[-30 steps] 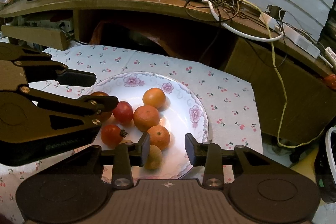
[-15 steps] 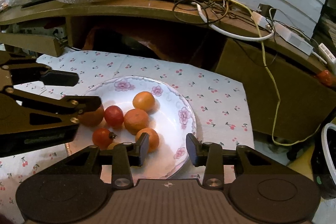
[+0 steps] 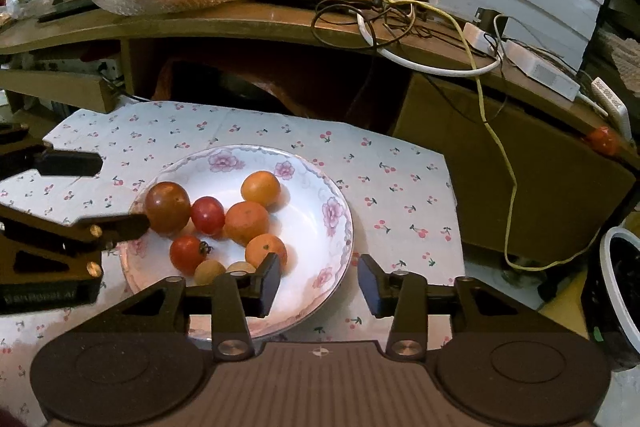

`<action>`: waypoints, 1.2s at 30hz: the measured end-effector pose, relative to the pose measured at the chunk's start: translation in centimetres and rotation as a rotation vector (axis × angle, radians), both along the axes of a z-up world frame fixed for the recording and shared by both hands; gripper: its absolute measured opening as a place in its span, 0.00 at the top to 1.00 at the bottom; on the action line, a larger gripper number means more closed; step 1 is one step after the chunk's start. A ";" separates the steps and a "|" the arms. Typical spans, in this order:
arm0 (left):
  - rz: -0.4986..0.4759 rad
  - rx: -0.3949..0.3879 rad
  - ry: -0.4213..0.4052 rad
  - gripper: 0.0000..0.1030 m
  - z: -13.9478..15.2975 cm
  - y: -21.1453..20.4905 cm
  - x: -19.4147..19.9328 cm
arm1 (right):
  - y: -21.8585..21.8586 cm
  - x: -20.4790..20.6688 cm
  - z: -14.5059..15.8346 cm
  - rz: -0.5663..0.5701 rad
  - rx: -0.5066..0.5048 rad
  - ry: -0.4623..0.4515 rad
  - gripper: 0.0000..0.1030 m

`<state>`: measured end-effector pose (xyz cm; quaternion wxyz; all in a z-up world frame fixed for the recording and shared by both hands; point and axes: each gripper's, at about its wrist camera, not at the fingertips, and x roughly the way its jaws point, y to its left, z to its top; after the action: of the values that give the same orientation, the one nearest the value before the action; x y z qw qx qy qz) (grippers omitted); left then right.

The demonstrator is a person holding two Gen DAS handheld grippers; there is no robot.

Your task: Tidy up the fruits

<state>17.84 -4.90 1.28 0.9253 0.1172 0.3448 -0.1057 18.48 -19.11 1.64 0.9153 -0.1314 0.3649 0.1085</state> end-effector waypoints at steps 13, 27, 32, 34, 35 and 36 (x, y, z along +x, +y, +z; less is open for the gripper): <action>0.064 0.024 -0.053 0.04 1.4 -0.3 -4.1 | -0.6 -4.3 1.2 -0.027 0.056 -0.008 0.47; 0.095 0.075 -0.048 0.00 1.2 -1.0 -7.8 | -0.9 -9.5 1.8 -0.045 0.092 -0.009 0.42; 0.096 0.048 -0.052 0.00 1.7 -0.9 -8.8 | -1.0 -10.7 1.8 -0.061 0.096 -0.003 0.42; 0.097 0.041 -0.054 0.00 1.8 -0.9 -9.2 | -1.1 -11.1 1.8 -0.067 0.099 -0.001 0.42; 0.097 0.039 -0.054 0.00 1.9 -0.9 -9.4 | -1.2 -11.4 1.8 -0.069 0.101 0.000 0.42; 0.095 0.037 -0.054 0.00 1.9 -0.9 -9.6 | -1.2 -11.6 1.8 -0.071 0.103 0.001 0.42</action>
<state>8.19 -5.84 3.16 0.9360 0.1208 0.3266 -0.0520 6.83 -20.28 3.41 0.9240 -0.0711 0.3636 0.0948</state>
